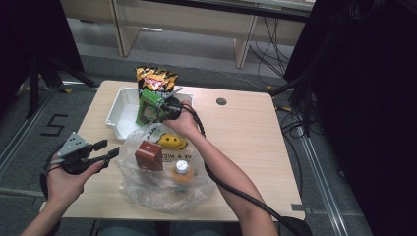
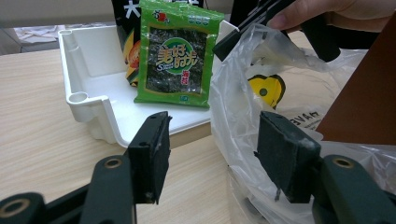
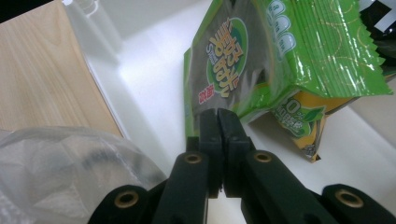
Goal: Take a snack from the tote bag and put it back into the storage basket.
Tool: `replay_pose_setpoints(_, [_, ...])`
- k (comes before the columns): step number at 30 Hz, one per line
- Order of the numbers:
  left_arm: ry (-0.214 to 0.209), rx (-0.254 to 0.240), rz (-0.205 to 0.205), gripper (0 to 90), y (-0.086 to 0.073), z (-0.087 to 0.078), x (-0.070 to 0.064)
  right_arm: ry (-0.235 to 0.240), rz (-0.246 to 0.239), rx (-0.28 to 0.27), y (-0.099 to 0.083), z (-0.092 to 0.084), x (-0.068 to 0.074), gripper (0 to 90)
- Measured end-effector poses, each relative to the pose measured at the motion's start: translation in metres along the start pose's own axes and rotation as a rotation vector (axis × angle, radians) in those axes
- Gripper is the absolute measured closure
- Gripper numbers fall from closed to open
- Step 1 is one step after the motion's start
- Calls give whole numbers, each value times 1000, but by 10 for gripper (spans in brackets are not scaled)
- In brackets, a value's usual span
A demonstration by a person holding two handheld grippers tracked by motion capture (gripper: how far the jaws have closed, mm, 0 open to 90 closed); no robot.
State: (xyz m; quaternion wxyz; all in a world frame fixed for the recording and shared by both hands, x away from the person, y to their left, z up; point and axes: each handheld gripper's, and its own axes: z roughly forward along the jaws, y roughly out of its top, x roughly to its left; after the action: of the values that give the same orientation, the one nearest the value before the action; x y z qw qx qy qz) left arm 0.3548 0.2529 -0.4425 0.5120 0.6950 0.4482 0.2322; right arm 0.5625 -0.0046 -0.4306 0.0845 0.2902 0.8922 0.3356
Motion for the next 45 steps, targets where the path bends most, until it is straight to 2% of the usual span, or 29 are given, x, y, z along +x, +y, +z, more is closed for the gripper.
replay_pose_setpoints(3, [-1,-1,2,437,0,0,0,4,4,-6,0,-1,0,898])
replay_pose_setpoints(4, [-1,-1,2,436,0,0,0,1,-22,-13,1,-1,-1,897])
replay_pose_setpoints(5, [0,-1,0,437,0,0,0,-1,8,-18,1,-1,1,893])
replay_pose_setpoints(8, [0,0,1,437,0,0,0,-2,-7,-15,3,-5,1,877])
replay_pose_setpoints(12, [2,1,3,437,0,-1,0,-8,18,-22,5,-8,3,811])
replay_pose_setpoints(13, [5,1,-1,437,0,-1,0,-11,39,-25,5,-9,4,787])
replay_pose_setpoints(14, [4,0,0,437,0,-1,0,-20,41,-29,4,-10,4,754])
replay_pose_setpoints(16, [7,3,2,437,1,-1,0,-20,103,-25,4,-12,7,682])
replay_pose_setpoints(20, [0,-3,-2,437,0,-1,0,-54,158,-37,2,-14,5,597])
replay_pose_setpoints(27, [5,5,3,437,0,0,1,-69,234,-24,-2,-10,-2,609])
replay_pose_setpoints(30, [4,2,2,437,0,0,1,-66,261,-65,0,-7,-6,575])
replay_pose_setpoints(35, [0,-1,0,436,0,0,1,-68,291,-63,3,-1,-11,559])
replay_pose_setpoints(37, [5,2,1,437,0,-1,1,-71,284,-67,5,0,-12,583])
replay_pose_setpoints(38, [1,-1,1,437,0,-1,1,-74,302,-56,6,1,-11,604])
replay_pose_setpoints(42, [5,-2,0,437,1,-2,1,-80,282,-50,7,3,-13,699])
replay_pose_setpoints(45, [1,-4,-3,437,0,-1,2,-74,286,-51,6,3,-13,748])
